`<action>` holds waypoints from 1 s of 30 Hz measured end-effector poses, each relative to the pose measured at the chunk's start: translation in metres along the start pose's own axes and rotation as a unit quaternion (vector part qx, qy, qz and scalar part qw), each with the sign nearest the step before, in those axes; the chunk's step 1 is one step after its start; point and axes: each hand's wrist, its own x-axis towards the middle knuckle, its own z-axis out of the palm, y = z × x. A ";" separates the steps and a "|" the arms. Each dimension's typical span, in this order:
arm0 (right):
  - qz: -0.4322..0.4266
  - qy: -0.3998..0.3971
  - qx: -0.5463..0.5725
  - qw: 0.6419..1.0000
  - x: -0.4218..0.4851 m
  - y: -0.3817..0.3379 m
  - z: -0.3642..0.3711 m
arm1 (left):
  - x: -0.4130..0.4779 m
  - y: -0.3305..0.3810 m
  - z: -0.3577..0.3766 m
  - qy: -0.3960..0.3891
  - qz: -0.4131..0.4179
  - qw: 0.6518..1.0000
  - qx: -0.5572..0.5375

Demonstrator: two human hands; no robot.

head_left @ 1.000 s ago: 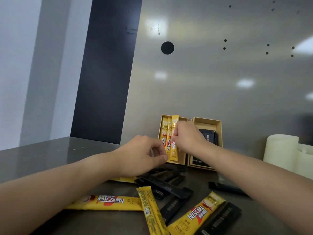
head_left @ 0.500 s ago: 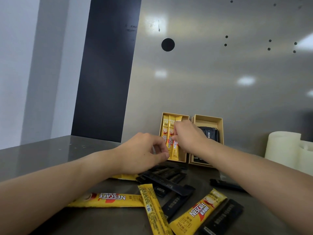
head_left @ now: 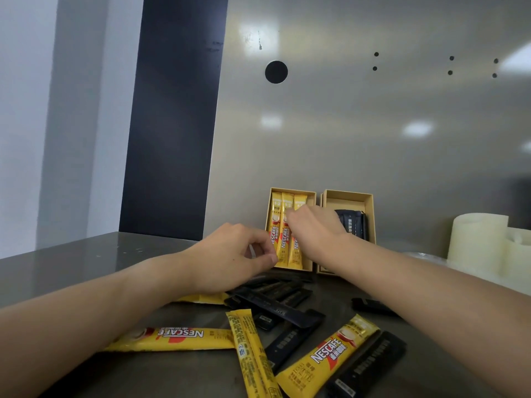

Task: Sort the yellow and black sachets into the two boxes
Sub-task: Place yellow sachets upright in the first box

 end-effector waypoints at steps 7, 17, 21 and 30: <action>-0.114 0.140 0.146 0.973 -0.037 0.039 -0.032 | 0.000 -0.006 -0.005 0.016 -0.021 1.000 0.008; -0.243 -0.096 0.493 0.830 -0.137 0.085 -0.020 | 0.000 -0.005 -0.002 0.013 -0.006 0.998 0.056; -0.223 -0.149 0.540 0.798 -0.149 0.086 -0.010 | 0.000 -0.003 -0.001 0.010 -0.009 0.997 0.072; -0.181 -0.155 0.583 0.777 -0.154 0.078 -0.005 | 0.000 -0.004 0.000 0.008 0.000 0.998 0.066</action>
